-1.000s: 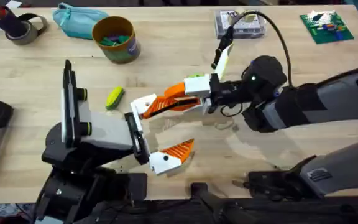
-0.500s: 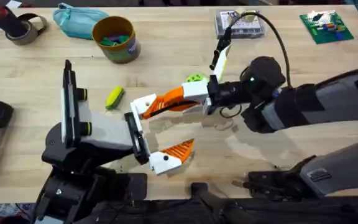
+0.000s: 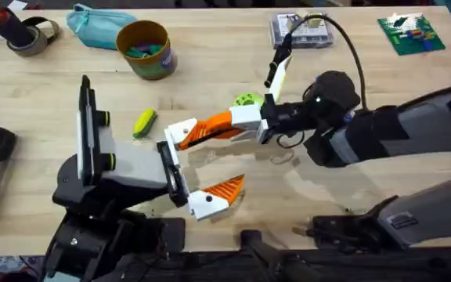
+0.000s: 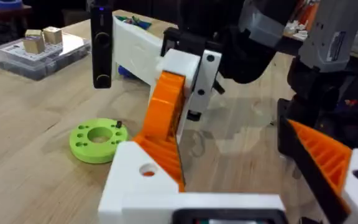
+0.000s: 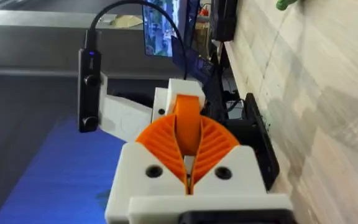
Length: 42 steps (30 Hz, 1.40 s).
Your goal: Pick up the gripper from the table and insert it into the empty holder that is missing its gripper. Then pick up a screw, insert it into the mounting hole, and use the screwdriver to tighten it. Finally, clean up the table by picking up the vegetable and placing it into the bucket.
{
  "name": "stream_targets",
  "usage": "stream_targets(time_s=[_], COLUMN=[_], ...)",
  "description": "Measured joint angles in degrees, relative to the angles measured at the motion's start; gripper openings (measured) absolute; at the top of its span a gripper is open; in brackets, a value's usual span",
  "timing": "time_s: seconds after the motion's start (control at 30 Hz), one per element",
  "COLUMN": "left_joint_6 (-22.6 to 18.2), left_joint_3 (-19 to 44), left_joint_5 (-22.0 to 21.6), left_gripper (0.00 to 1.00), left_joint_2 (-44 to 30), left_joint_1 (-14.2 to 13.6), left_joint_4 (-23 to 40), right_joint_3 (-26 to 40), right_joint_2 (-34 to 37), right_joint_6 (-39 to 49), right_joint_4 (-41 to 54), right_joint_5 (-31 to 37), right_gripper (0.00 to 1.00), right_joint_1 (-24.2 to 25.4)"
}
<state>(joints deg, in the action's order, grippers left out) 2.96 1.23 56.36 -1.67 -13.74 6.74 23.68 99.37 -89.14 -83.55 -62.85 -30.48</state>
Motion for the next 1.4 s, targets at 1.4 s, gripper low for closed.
stream_targets(time_s=[1.4], left_joint_6=[0.1], left_joint_3=[0.0], left_joint_5=[0.6], left_gripper=[0.986], left_joint_2=[0.0], left_joint_1=[0.0], left_joint_4=[0.1], right_joint_3=[-6.3], right_joint_2=[-5.0], right_joint_6=[-1.1], right_joint_4=[-0.3], right_joint_5=[11.8], right_gripper=[0.011], right_joint_1=[-3.7])
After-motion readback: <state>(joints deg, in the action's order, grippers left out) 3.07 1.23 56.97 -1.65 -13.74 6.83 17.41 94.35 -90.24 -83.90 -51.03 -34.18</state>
